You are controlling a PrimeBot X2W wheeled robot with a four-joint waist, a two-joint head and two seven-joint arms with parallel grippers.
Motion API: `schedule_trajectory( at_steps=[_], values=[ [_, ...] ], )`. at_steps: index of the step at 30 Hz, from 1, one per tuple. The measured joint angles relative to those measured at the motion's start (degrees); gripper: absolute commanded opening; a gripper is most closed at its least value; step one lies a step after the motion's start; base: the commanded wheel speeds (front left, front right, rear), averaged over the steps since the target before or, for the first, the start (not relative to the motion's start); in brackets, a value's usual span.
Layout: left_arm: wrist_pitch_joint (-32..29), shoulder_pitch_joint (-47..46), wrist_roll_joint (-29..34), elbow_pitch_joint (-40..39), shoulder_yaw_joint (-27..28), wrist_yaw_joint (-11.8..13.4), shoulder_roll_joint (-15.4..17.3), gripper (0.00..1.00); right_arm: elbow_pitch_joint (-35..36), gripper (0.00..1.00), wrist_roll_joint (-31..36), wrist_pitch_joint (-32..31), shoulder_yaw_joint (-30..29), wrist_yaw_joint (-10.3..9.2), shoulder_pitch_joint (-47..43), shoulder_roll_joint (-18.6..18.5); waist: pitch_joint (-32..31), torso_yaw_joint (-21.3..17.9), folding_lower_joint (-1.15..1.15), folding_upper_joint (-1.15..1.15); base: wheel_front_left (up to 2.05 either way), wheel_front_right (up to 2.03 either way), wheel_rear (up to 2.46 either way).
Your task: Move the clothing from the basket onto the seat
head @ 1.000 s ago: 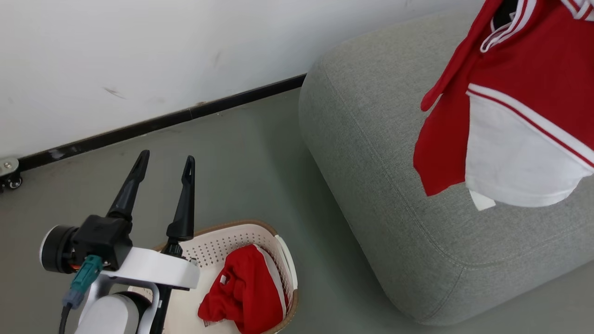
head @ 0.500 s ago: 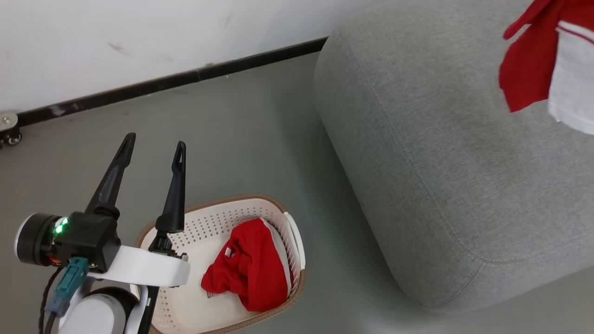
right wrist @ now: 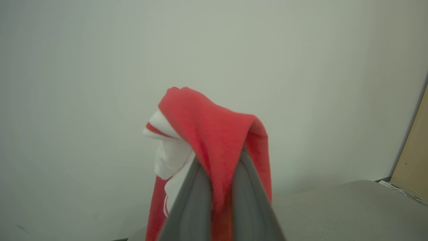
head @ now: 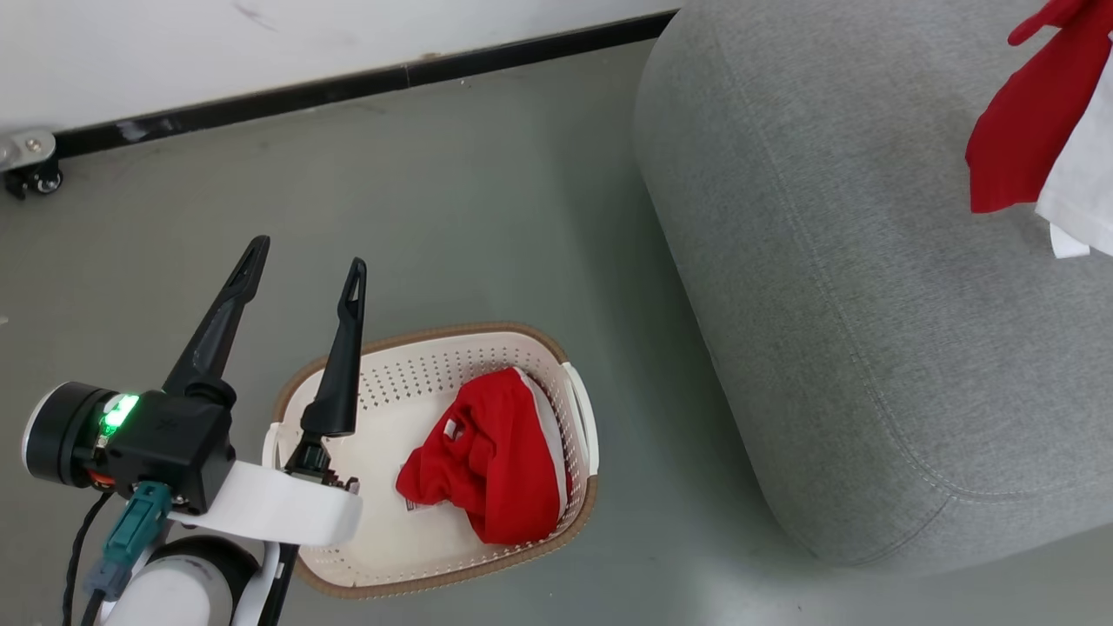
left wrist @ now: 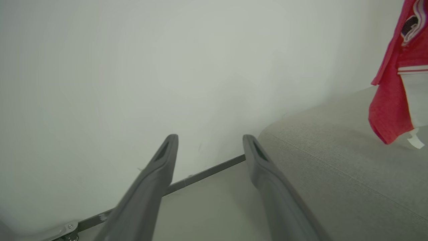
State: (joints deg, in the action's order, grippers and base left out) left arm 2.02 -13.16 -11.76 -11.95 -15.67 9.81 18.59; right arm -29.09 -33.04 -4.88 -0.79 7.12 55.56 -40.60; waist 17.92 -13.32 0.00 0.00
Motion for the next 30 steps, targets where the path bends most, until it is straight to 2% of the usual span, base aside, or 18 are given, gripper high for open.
schedule_trajectory(
  at_steps=[10,19,30],
  values=[
    [-1.1,-1.3,0.2,-1.8,-0.3,-0.3,0.3,1.0,-2.9,0.0,0.6,2.7,0.9,0.0,1.4,2.5,2.8,1.3,0.0,0.0,0.0,0.0,0.0],
    [-2.6,-2.2,0.5,-2.3,-0.3,-0.3,0.8,1.0,-10.8,0.0,0.8,6.2,0.0,0.0,-3.4,6.6,5.3,1.5,0.0,0.0,0.0,0.0,0.0],
    [-4.1,-2.4,1.4,-3.0,0.4,-0.3,2.2,1.0,-18.0,0.0,0.2,10.7,-1.9,0.0,-6.3,9.8,7.0,1.0,0.0,0.0,0.0,0.0,0.0]
  ],
)
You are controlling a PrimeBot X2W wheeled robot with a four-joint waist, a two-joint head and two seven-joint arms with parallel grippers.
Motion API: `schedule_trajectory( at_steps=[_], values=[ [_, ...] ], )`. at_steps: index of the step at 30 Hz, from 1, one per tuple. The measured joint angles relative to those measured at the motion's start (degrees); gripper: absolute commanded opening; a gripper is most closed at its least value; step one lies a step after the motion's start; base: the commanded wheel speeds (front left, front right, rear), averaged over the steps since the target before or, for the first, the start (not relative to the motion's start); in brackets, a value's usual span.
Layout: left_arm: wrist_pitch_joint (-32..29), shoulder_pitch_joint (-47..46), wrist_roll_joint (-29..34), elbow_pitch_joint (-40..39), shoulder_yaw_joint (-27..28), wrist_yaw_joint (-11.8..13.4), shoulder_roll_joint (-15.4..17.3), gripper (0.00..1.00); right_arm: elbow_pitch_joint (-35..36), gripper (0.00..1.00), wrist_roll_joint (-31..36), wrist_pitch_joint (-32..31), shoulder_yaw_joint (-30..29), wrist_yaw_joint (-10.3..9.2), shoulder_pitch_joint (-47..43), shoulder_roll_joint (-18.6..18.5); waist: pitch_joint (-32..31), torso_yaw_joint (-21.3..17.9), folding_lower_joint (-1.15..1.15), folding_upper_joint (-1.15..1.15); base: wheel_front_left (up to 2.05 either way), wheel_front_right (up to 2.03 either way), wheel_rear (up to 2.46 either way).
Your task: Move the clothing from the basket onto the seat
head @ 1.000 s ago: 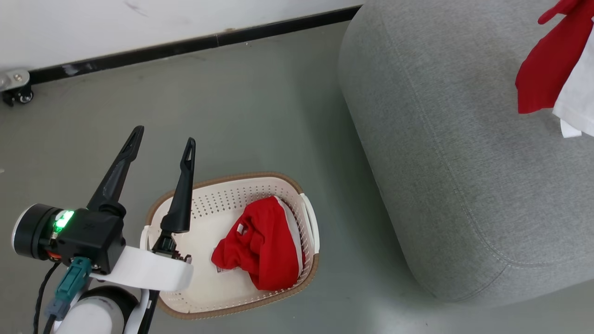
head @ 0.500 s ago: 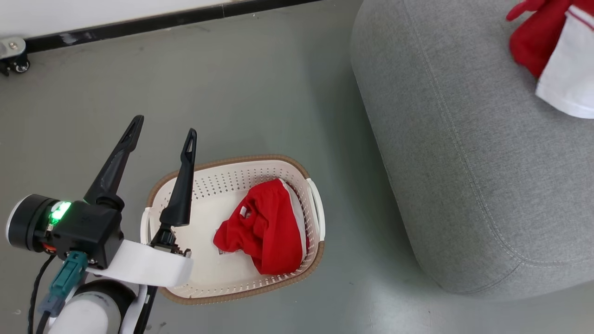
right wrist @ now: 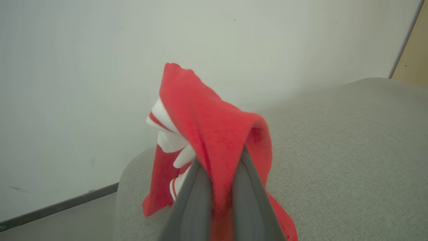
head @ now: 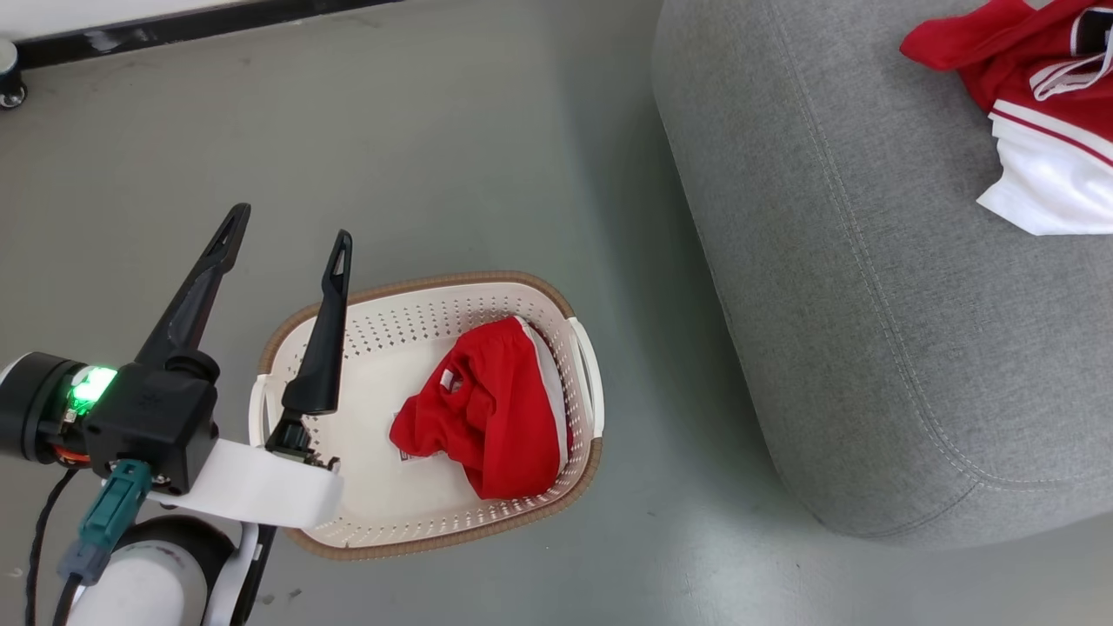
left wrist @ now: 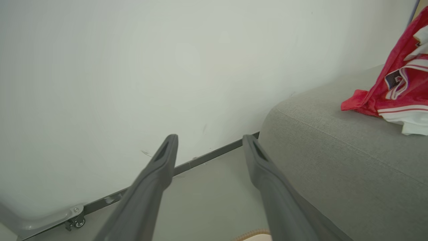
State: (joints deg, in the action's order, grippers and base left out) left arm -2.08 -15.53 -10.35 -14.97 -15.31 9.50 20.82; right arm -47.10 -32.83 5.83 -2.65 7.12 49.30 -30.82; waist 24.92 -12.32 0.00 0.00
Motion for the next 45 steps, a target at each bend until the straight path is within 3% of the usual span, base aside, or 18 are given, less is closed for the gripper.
schedule_trajectory(
  at_steps=[25,28,29,45],
  values=[
    [-0.9,0.0,0.0,-0.9,1.3,0.1,0.7,1.0,-11.8,0.0,3.8,3.5,0.3,0.0,-1.1,4.0,1.9,-0.6,0.0,0.0,0.0,0.0,0.0],
    [-0.9,0.0,0.0,-0.9,1.3,0.1,0.7,1.0,-12.8,0.48,4.1,3.8,-0.2,0.0,-1.1,4.1,1.8,-0.7,0.0,0.0,0.0,0.0,0.0],
    [-0.9,0.0,0.0,-0.9,1.3,0.1,0.7,1.0,-13.1,1.0,4.1,3.9,-0.4,0.0,-1.1,4.1,1.8,-0.8,0.0,0.0,0.0,0.0,0.0],
    [-0.8,0.0,-0.1,-0.7,1.3,0.2,0.3,1.0,-15.8,1.0,3.0,5.8,-1.4,0.0,-1.5,5.3,1.2,-1.7,0.0,0.0,0.0,0.0,0.0]
  ],
)
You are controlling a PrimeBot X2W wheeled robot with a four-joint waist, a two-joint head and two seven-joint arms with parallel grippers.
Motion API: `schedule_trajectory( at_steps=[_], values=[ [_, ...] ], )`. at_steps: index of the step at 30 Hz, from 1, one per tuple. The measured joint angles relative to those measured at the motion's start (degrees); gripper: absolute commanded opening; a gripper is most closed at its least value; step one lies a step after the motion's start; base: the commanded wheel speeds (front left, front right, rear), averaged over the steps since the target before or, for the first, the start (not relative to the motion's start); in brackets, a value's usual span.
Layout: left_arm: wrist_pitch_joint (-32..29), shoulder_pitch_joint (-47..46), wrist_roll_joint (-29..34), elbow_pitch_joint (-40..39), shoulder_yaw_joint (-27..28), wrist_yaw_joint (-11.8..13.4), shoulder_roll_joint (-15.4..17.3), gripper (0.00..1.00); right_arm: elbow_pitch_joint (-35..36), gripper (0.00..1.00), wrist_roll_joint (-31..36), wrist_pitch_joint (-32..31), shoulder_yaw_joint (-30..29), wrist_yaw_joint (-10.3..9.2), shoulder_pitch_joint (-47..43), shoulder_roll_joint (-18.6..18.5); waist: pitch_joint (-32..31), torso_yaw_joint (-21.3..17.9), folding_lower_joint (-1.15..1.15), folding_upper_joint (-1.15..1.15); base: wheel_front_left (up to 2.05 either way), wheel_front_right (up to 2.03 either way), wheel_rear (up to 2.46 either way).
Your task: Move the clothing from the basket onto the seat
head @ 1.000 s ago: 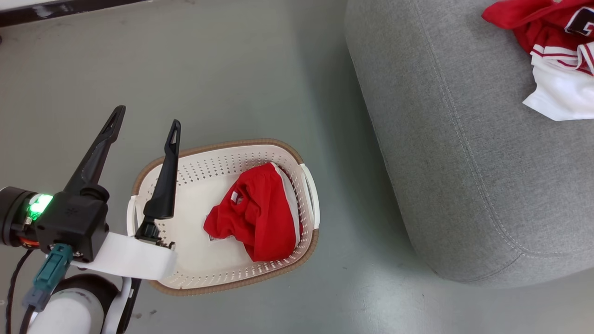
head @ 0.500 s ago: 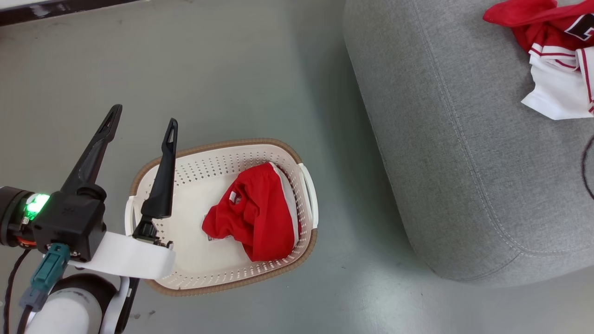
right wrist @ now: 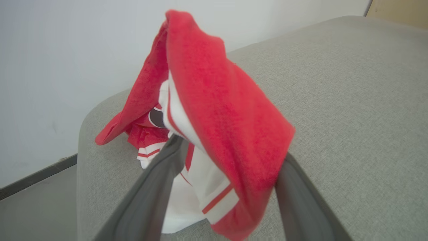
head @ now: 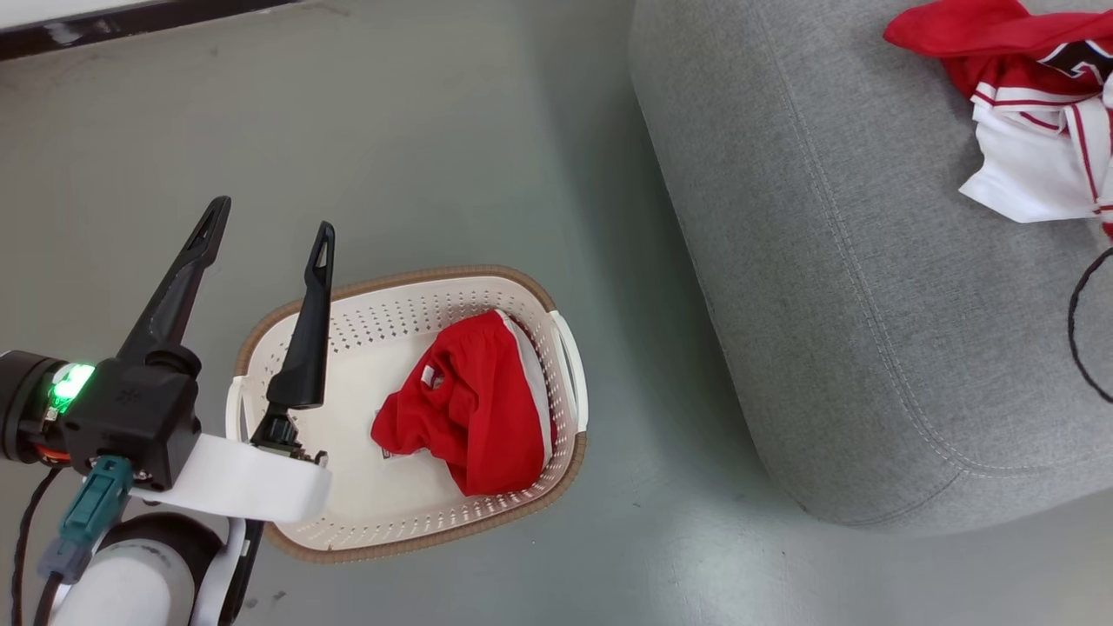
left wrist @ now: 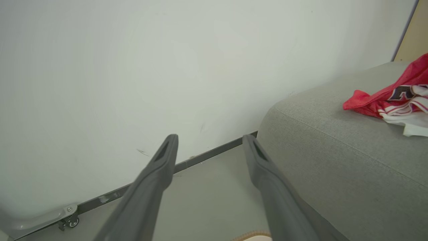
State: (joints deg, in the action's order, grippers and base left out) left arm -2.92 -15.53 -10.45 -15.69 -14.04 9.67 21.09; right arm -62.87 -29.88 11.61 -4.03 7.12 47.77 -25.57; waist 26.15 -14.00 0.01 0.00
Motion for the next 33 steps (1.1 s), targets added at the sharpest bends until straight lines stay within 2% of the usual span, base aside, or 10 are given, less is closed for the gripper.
schedule_trajectory(
  at_steps=[13,23,33],
  values=[
    [1.5,0.0,-1.1,1.3,0.0,0.3,-1.5,1.0,0.2,1.0,-0.4,0.6,1.4,0.0,-6.0,0.3,-1.1,-1.7,0.0,0.0,0.0,0.0,0.0],
    [4.0,0.2,-2.2,3.0,0.0,0.8,-2.9,1.0,2.2,1.0,-1.7,1.1,2.5,0.0,-10.6,-1.4,-2.6,-3.3,0.0,0.0,0.0,0.0,0.0],
    [7.1,1.4,-3.5,5.2,1.6,1.9,-4.2,1.0,9.3,1.0,-1.6,1.9,4.1,0.0,-12.2,-4.2,-5.1,-4.3,0.0,0.0,0.0,0.0,0.0]
  ],
)
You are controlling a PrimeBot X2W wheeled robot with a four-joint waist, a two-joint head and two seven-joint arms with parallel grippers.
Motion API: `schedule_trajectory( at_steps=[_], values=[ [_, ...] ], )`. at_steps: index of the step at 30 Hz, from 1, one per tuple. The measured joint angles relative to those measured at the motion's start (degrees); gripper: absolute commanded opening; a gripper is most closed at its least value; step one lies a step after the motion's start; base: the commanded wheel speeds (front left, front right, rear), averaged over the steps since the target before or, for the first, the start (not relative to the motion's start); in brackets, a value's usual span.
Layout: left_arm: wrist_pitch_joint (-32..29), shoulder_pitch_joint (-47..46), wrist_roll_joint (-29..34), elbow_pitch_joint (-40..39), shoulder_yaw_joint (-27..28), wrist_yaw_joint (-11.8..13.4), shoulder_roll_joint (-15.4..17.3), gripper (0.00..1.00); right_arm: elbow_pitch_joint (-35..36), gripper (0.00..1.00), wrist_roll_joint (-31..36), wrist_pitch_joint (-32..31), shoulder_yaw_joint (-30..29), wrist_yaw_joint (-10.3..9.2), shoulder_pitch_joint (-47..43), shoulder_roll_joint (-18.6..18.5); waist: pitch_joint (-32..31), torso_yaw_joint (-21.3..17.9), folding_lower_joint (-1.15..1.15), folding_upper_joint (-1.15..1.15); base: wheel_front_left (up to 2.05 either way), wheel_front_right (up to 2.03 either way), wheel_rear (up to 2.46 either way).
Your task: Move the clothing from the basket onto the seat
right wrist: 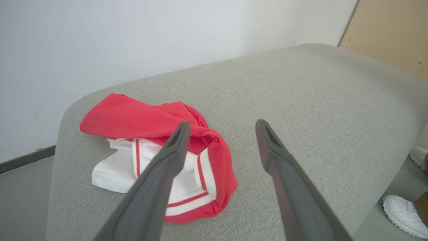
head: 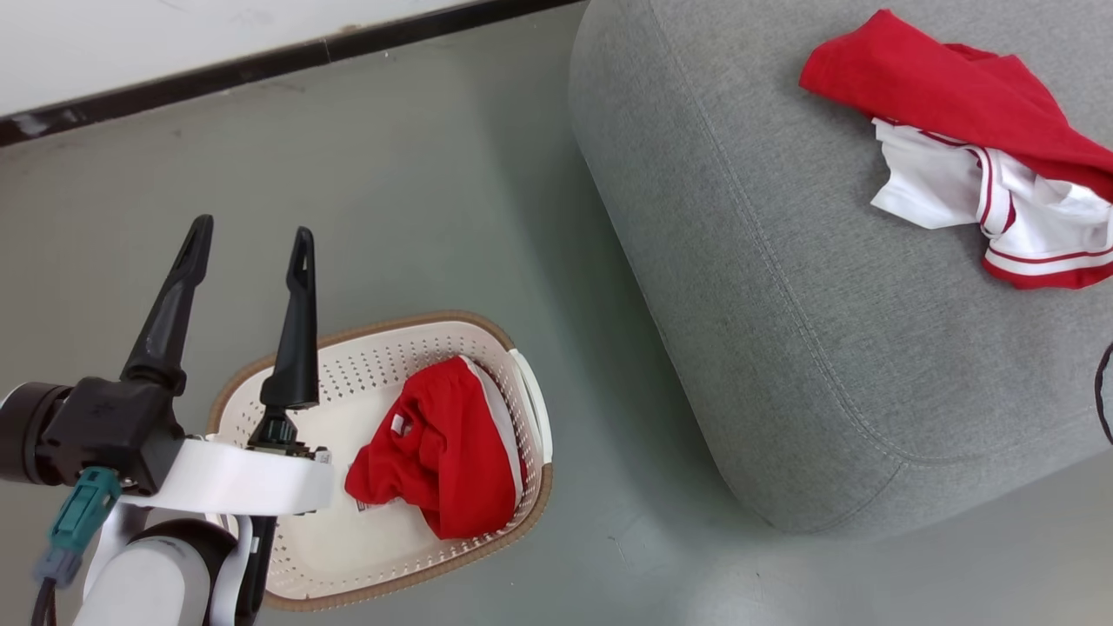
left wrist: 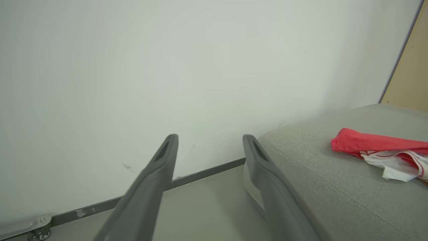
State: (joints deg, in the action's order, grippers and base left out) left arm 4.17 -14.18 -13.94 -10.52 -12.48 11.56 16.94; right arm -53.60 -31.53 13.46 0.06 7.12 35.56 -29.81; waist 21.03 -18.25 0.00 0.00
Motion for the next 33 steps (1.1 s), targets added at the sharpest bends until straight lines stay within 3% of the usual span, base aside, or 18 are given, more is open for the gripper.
schedule_trajectory(
  at_steps=[11,33],
  values=[
    [3.2,2.2,-0.5,2.8,2.5,2.1,-1.0,1.0,10.3,1.0,1.9,0.2,4.4,0.0,3.5,0.3,-3.3,1.8,0.0,0.0,0.0,0.0,0.0],
    [6.0,7.2,-2.6,8.4,5.1,5.2,-3.5,1.0,23.2,1.0,5.0,0.7,11.9,0.0,4.0,9.9,-10.3,9.9,0.0,0.0,0.0,0.0,0.0]
  ],
)
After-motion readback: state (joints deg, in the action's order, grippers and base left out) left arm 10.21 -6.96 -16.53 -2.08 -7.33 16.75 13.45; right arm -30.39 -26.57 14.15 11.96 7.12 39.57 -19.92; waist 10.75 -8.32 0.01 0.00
